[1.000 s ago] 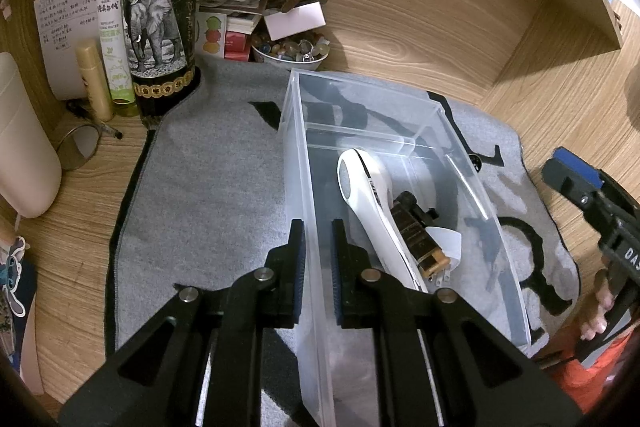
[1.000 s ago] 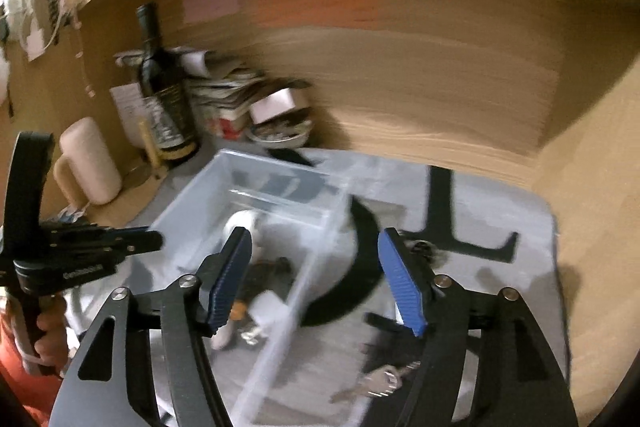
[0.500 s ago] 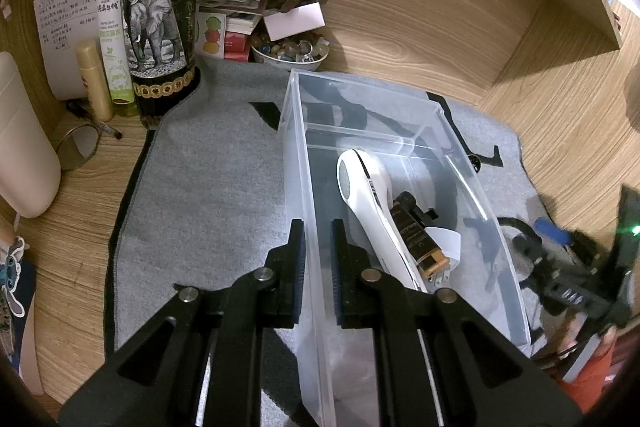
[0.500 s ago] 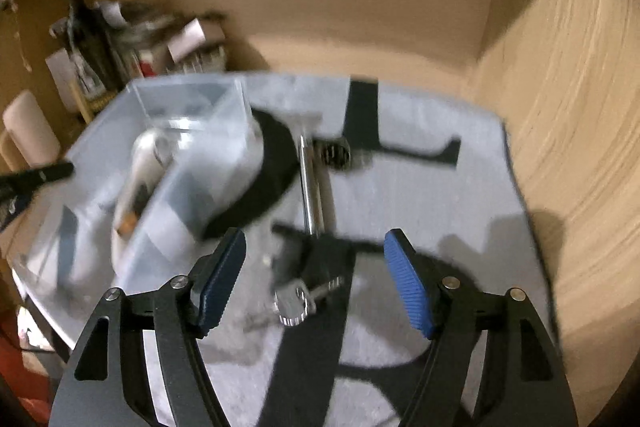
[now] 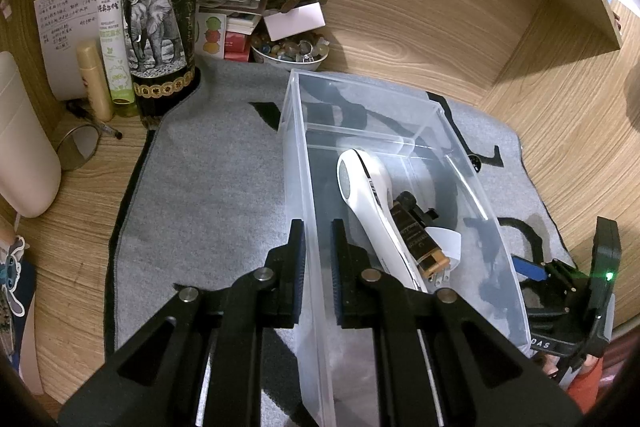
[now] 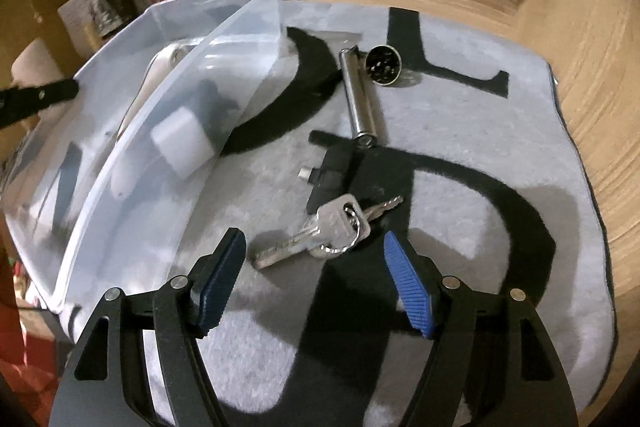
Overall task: Organize rigid objects
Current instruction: 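Return the right tool to the mat and grasp the silver keys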
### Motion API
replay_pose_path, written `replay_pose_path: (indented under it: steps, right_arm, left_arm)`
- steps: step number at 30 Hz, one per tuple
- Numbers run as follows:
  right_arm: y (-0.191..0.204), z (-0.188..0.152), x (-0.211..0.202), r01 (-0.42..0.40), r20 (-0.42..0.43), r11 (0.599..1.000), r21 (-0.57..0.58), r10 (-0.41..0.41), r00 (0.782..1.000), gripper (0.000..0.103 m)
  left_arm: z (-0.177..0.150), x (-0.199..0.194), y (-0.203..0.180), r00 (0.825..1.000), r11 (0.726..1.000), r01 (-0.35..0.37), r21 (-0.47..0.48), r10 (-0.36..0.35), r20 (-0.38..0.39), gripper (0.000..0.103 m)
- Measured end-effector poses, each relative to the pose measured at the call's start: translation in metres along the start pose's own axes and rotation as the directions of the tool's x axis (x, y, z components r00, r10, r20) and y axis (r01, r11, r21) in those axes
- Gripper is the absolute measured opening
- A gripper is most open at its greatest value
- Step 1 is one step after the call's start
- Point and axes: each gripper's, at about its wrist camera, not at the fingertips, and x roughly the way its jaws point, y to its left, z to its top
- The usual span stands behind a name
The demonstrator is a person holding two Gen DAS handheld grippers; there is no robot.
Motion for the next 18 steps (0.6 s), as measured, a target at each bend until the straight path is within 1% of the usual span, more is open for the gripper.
replay_pose_path:
  steps: [4, 11, 13, 14, 15, 18]
  right_arm:
    - [-0.002, -0.004, 0.0, 0.011, 0.001, 1.0, -0.027, -0.011, 1.0, 0.069]
    - [0.002, 0.004, 0.007, 0.02, 0.019, 0.999, -0.051, -0.019, 1.0, 0.068]
    - [0.0, 0.006, 0.008, 0.012, 0.027, 0.999, -0.041, -0.011, 1.0, 0.066]
    - [0.0, 0.007, 0.01, 0.009, 0.027, 0.999, -0.039, -0.008, 1.0, 0.061]
    - [0.0, 0.006, 0.009, 0.007, 0.028, 0.999, -0.039, -0.006, 1.0, 0.059]
    - [0.0, 0.006, 0.008, 0.011, 0.035, 0.999, -0.037, -0.01, 0.999, 0.059]
  left_arm:
    - [0.0, 0.0, -0.001, 1.0, 1.0, 0.002, -0.002, -0.002, 0.0, 0.01]
    - [0.0, 0.0, -0.001, 1.0, 1.0, 0.002, -0.003, -0.002, -0.001, 0.01]
    - [0.0, 0.0, 0.0, 1.0, 1.0, -0.001, 0.0, 0.001, 0.0, 0.01]
    - [0.0, 0.0, 0.0, 1.0, 1.0, 0.0, 0.0, 0.0, 0.0, 0.01]
    - [0.0, 0.0, 0.0, 1.0, 1.0, 0.001, -0.001, -0.001, -0.001, 0.01]
    - [0.0, 0.0, -0.001, 1.0, 1.0, 0.001, -0.002, -0.001, 0.0, 0.01]
